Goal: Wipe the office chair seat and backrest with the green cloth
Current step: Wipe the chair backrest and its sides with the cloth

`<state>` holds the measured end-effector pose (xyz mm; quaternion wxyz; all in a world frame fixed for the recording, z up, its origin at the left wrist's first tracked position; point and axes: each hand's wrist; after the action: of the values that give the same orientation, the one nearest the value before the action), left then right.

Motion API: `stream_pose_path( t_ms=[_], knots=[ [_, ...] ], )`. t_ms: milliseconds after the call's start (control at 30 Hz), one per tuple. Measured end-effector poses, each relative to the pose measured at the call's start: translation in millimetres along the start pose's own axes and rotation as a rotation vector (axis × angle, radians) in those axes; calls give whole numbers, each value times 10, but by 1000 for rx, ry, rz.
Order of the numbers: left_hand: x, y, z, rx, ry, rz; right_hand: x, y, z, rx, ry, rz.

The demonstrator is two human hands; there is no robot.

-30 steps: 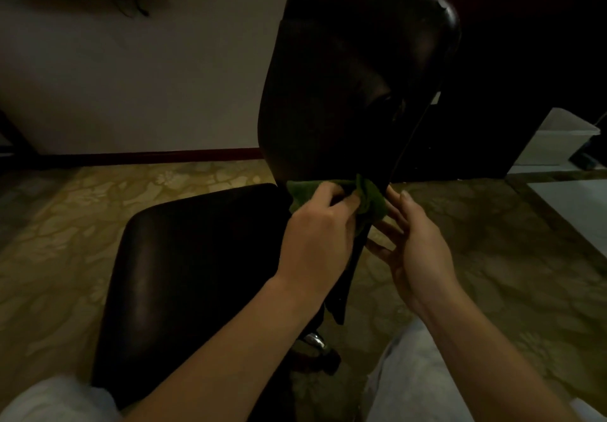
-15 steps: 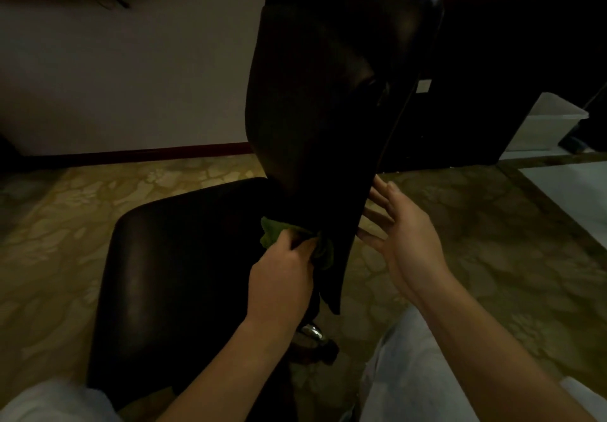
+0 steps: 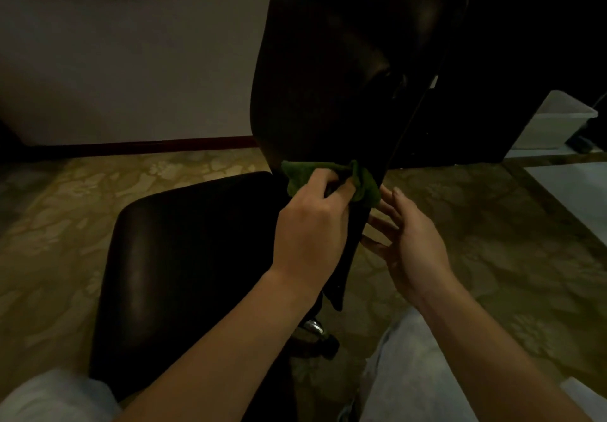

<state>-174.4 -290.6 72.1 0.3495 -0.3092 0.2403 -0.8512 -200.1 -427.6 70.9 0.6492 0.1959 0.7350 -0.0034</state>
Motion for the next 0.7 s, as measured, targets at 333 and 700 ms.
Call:
stream_pose_path(
  t_ms=[333, 700],
  knots=[
    [-365, 340, -723, -287, -105, 168, 22, -14, 22, -10, -33, -28],
    [-291, -4, -459, -33, -64, -2, 162, -21, 12, 12, -65, -84]
  ],
)
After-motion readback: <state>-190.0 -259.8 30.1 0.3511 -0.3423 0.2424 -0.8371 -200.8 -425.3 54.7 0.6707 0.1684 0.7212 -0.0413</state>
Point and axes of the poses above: each hand's wrist, its own z-axis towards the middle knuckle, its own y-axis out of the palm, x = y × z, and after that the axes turned 4 degrees about x, right-handed
